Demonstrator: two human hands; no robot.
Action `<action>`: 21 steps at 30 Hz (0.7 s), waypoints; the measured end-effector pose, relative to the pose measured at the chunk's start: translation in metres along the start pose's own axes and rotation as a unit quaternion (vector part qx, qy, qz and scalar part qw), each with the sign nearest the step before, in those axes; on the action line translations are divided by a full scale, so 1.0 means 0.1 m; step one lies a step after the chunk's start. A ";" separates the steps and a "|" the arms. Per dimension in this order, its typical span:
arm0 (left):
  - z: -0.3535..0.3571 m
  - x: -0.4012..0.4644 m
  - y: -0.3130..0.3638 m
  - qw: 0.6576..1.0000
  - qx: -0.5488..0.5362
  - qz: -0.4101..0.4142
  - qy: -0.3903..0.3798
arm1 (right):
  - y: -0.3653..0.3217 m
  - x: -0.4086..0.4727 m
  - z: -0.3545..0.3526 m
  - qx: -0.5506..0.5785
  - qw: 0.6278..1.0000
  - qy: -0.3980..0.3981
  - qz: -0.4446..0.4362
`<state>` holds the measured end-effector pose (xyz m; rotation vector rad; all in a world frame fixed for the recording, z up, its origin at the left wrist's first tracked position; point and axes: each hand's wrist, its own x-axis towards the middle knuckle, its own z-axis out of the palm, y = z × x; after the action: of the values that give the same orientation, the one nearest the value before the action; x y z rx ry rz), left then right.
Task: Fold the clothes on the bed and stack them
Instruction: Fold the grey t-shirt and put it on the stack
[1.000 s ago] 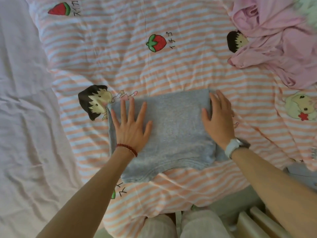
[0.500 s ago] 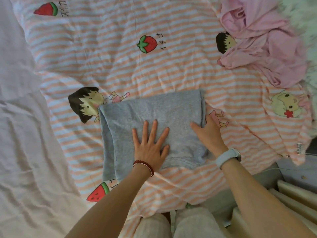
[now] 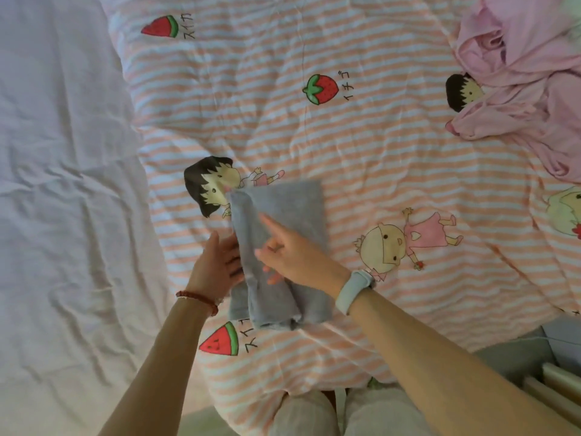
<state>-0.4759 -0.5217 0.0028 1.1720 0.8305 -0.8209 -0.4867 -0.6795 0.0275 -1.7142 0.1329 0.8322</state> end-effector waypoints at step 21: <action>0.22 0.03 -0.18 0.814 0.523 0.131 0.217 | -0.18 0.86 -0.61 -0.435 0.900 0.022 0.024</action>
<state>-0.4879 -0.5465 -0.0038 2.4727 0.5131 -0.7872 -0.3859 -0.6997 -0.0039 -2.5747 -0.2075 0.9622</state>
